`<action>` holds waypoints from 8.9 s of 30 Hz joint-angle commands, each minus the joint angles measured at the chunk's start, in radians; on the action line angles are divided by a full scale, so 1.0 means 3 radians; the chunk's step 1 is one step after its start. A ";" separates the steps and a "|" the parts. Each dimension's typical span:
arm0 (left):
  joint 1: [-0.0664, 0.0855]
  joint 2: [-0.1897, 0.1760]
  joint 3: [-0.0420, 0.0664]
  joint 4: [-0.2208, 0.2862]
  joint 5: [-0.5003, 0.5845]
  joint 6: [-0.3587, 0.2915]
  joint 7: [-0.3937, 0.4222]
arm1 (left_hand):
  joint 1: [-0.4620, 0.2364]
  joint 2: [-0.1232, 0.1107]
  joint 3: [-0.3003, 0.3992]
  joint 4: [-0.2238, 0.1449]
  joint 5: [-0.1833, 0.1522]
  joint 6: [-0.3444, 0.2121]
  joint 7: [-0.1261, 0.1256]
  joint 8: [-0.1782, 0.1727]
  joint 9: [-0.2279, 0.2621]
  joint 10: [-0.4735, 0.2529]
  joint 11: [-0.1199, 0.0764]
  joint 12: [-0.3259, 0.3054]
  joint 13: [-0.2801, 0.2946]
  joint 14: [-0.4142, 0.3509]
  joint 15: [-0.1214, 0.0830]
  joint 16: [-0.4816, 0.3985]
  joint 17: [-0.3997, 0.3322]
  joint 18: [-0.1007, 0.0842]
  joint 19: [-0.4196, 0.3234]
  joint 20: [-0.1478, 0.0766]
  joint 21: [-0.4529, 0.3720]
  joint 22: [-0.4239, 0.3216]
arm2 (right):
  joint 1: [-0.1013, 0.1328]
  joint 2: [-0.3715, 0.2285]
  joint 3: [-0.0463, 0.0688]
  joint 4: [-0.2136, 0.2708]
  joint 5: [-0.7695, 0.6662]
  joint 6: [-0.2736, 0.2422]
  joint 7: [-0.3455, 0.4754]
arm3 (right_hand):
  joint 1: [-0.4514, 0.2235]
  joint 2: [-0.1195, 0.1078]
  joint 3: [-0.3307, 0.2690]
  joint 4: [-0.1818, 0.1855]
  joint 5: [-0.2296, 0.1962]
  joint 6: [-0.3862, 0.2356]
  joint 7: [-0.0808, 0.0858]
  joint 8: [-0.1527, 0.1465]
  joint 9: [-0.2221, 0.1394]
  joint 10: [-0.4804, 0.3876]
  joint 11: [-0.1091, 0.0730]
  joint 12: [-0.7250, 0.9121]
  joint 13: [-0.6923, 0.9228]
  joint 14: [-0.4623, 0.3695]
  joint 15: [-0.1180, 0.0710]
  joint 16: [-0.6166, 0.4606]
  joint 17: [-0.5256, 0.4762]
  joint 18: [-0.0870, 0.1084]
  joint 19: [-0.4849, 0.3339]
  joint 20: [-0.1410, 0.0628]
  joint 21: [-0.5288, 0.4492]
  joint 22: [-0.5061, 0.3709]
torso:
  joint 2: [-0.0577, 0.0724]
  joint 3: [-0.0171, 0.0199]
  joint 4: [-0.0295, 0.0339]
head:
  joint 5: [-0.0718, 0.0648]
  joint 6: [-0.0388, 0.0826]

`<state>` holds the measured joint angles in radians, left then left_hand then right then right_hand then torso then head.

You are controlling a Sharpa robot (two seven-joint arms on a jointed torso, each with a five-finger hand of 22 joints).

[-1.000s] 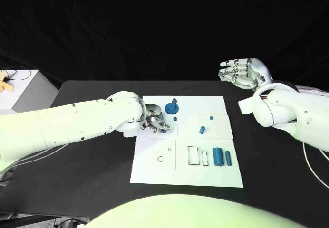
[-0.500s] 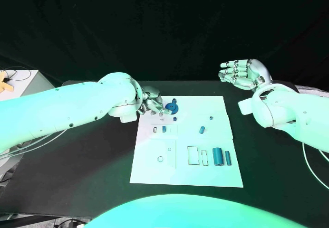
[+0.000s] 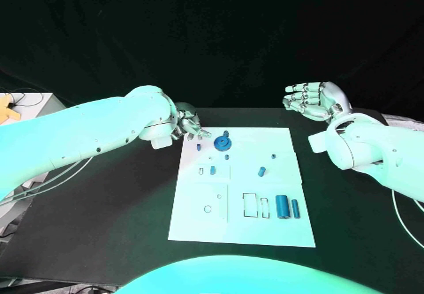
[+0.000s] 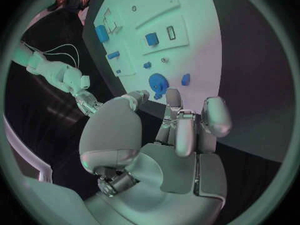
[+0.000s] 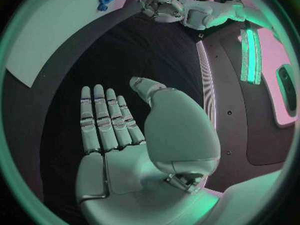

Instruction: Assemble the parts on the task board

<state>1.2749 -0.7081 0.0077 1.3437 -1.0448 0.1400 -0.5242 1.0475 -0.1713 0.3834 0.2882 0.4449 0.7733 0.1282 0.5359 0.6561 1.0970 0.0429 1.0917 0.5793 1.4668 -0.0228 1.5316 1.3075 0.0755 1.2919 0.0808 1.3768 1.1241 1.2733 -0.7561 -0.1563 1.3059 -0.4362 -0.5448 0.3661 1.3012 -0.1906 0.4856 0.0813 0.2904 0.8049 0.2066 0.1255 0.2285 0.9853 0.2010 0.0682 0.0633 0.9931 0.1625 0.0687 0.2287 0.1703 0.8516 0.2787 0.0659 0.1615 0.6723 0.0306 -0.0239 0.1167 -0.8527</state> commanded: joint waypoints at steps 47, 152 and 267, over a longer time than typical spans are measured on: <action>0.0003 0.0342 -0.0172 -0.0677 0.0050 0.0452 0.0052 | 0.0010 0.0018 -0.0179 0.0006 -0.0086 0.0253 -0.0048 -0.0039 -0.0189 -0.0016 -0.0013 0.0006 -0.0033 0.0218 0.0009 -0.0011 0.0556 0.0062 -0.0012 0.0028 -0.0015 0.0009 | 0.0000 -0.0022 0.0002 0.0041 -0.0003 0.0029 0.0033 | -0.0024 0.0000 -0.0019 0.0001 -0.0014 0.0006 0.0193 -0.0020 -0.0007 0.0008 0.0021 -0.0018 -0.0002 -0.0003 0.0022 -0.0013 -0.0011 0.0037 -0.0033 0.0009 -0.0015 -0.0013 | 0.0016 -0.0011 -0.0009 | 0.0016 -0.0036; -0.0002 0.0212 -0.0172 -0.0469 0.0366 0.0291 0.0044 | 0.0487 -0.0046 0.1513 -0.0942 -0.0007 0.0387 -0.0144 0.0402 -0.0085 0.0281 -0.0123 0.0104 0.0205 0.0297 -0.0096 0.0073 0.0740 0.0024 0.0115 -0.0066 0.0109 0.0250 | -0.0008 -0.0009 0.0001 0.0008 0.0008 0.0079 0.0026 | -0.0029 0.0020 -0.0030 -0.0004 -0.0009 0.0065 0.0197 -0.0020 -0.0006 0.0025 0.0021 -0.0013 0.0000 -0.0004 0.0023 -0.0009 -0.0039 0.0040 -0.0049 0.0013 -0.0008 -0.0057 | 0.0010 -0.0009 -0.0003 | 0.0019 -0.0067; -0.0115 -0.0260 -0.0344 0.0415 0.0306 0.0186 0.0009 | 0.0336 -0.0184 0.1733 -0.1054 0.0112 0.0549 -0.0210 0.0424 -0.0065 0.0548 -0.0188 0.0223 0.0480 0.0340 -0.0155 0.0122 0.0858 -0.0019 0.0262 -0.0122 0.0219 0.0460 | -0.0038 -0.0058 0.0000 0.0001 0.0024 0.0081 0.0036 | -0.0049 0.0038 -0.0039 0.0008 -0.0001 0.0082 0.0200 -0.0025 -0.0012 0.0031 0.0023 -0.0015 -0.0001 -0.0001 0.0024 -0.0007 -0.0057 0.0040 -0.0054 0.0015 -0.0005 -0.0084 | 0.0021 -0.0014 -0.0008 | 0.0080 -0.0067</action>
<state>1.2413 -0.7870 -0.0952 1.4655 -0.9485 0.1752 -0.5216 1.1489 -0.2328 0.7315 0.1364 0.4739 0.9171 0.0813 0.6573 0.5838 1.2546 -0.0140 1.1531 0.7228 1.4650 -0.0605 1.5631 1.3075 0.0756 1.3669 0.0450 1.4359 1.2615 1.2622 -0.7734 -0.1565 1.3067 -0.4284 -0.5304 0.3660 1.2934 -0.1828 0.4774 0.0841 0.2904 0.8241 0.2089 0.1217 0.2263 0.9908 0.2066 0.0682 0.0634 0.9931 0.1625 0.0687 0.2128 0.1703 0.8411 0.2822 0.0659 0.1372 0.6785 0.0262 -0.0263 0.1404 -0.8727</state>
